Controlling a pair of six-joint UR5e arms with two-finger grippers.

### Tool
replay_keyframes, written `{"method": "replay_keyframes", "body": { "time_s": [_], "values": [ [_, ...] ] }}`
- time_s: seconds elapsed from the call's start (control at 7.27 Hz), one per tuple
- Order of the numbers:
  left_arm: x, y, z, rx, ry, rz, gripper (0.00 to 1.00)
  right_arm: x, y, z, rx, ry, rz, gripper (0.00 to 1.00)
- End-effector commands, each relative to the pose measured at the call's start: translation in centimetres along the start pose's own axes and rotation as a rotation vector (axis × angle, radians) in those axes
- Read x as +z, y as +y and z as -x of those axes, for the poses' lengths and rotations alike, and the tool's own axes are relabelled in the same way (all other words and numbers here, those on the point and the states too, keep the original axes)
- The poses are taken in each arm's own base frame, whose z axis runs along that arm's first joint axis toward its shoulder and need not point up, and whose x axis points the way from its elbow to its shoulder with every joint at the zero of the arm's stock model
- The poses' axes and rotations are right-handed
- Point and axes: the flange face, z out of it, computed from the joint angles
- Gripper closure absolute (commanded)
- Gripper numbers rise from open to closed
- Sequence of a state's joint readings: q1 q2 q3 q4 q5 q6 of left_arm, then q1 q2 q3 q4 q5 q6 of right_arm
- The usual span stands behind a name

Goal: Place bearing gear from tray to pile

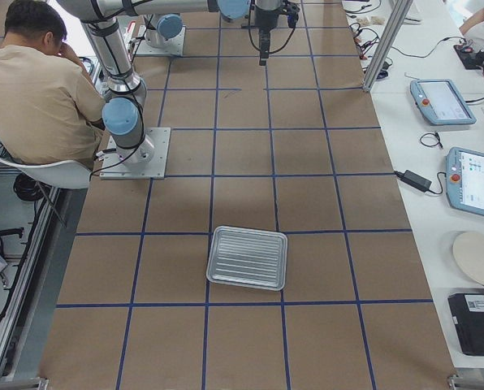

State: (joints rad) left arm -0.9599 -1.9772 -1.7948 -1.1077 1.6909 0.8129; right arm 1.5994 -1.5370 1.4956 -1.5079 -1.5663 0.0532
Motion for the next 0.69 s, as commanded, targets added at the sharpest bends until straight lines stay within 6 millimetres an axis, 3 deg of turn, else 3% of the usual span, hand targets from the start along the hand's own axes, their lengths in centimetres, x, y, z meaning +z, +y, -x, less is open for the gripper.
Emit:
{"method": "replay_keyframes", "body": {
  "time_s": [0.0, 0.55],
  "values": [
    [1.3, 1.2, 2.1, -0.019, 0.018, 0.010, 1.00, 0.1, 0.0, 0.0, -0.002, 0.000, 0.000, 0.00],
    [2.7, 2.0, 1.4, -0.022, 0.041, 0.027, 1.00, 0.0, 0.0, 0.0, 0.000, 0.001, -0.005, 0.00]
  ]
}}
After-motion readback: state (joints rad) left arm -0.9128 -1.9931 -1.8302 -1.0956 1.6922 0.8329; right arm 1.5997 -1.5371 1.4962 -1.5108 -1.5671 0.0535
